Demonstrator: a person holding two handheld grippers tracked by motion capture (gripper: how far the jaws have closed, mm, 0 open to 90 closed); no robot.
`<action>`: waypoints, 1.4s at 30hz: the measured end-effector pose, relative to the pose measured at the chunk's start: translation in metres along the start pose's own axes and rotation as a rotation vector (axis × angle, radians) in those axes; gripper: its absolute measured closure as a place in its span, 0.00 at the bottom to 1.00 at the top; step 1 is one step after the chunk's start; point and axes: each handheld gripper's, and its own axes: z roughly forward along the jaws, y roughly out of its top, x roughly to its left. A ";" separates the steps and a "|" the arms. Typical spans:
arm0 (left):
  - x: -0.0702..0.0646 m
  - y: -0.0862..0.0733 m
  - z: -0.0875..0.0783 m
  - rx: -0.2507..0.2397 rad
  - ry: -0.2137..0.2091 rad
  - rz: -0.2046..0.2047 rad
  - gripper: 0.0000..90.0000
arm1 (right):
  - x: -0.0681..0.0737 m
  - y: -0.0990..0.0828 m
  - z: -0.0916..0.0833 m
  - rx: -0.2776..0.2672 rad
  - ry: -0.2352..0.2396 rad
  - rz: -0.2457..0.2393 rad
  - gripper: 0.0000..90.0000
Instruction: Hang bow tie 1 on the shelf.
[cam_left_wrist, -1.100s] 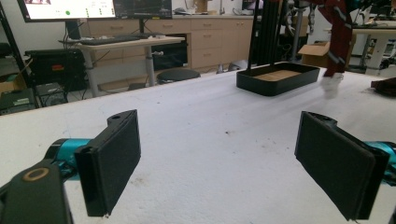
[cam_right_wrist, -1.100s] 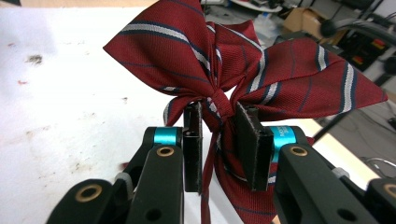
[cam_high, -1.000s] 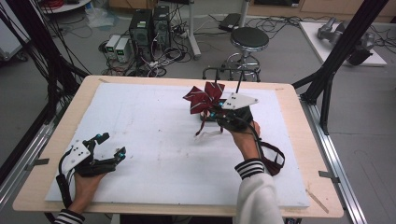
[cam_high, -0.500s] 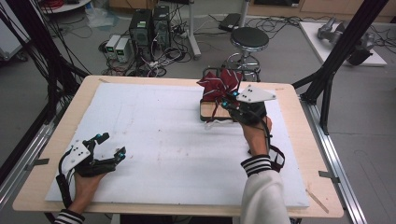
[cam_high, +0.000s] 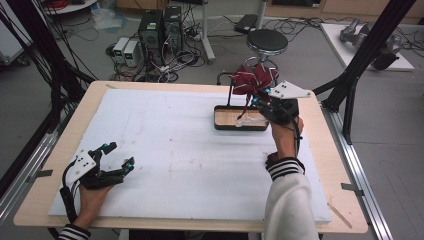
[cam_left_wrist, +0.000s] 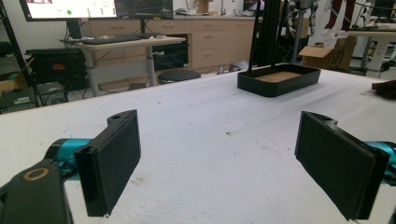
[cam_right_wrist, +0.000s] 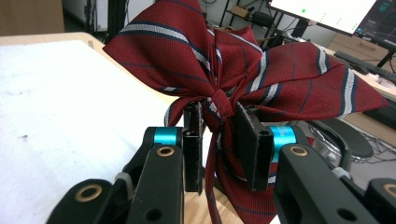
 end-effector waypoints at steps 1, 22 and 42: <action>0.000 0.000 0.000 0.001 -0.002 0.001 0.16 | -0.002 0.000 0.000 0.000 -0.007 0.007 0.81; 0.000 0.000 0.000 0.005 0.007 0.000 0.16 | -0.049 -0.011 0.004 -0.036 -0.071 0.136 0.81; 0.000 0.000 0.000 0.002 0.005 0.000 0.16 | -0.078 -0.012 0.017 -0.013 -0.147 0.173 0.81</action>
